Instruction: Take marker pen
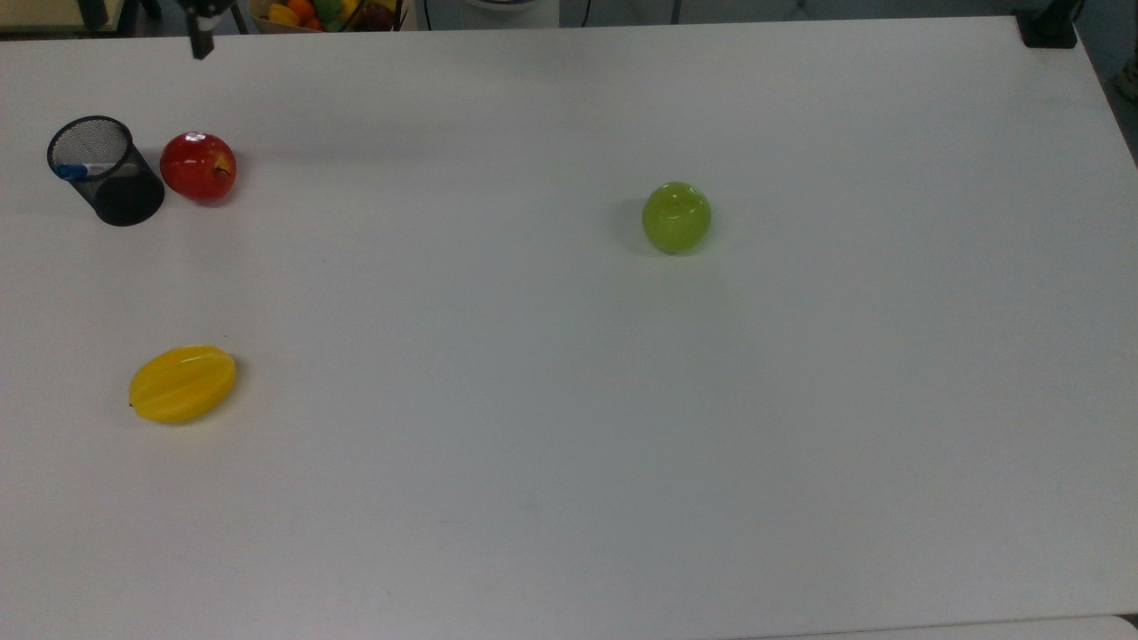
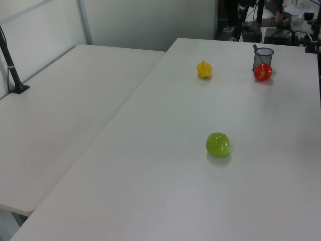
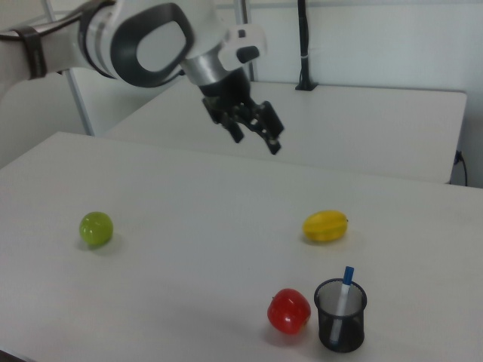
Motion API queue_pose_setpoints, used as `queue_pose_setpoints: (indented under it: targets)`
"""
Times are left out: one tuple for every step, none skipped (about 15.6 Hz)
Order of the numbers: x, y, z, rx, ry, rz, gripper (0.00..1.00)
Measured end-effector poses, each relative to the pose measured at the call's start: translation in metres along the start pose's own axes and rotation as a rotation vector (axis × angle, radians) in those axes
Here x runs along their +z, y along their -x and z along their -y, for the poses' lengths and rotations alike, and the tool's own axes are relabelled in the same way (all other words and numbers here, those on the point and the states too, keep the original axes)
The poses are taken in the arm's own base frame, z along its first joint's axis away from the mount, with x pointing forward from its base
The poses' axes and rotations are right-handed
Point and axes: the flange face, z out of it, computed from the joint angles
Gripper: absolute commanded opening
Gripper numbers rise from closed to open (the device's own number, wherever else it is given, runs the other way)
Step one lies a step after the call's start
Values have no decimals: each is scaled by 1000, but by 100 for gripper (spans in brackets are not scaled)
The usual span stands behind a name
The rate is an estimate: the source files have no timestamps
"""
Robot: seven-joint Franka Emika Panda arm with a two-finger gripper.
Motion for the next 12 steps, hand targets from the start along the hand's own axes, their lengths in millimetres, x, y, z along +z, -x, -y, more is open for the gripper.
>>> queue_pose_setpoints:
  targets:
    - [8,-3,-15,30,18,-26,78]
    - [17,-7,-30,60,38,-52,74]
    - [27,-8,-42,80,56,-69,74]
    - [38,-9,-52,96,72,-82,72]
    - [49,-8,-61,109,85,-89,70]
    - [60,-6,-69,121,95,-92,68]
    - [71,-2,-77,136,105,-90,68]
    - [77,2,-83,145,111,-87,68]
    - [82,5,-88,152,115,-83,68]
    - [87,8,-93,159,119,-81,68]
    - [94,12,-98,164,126,-74,68]
    - [102,16,-103,163,135,-66,68]
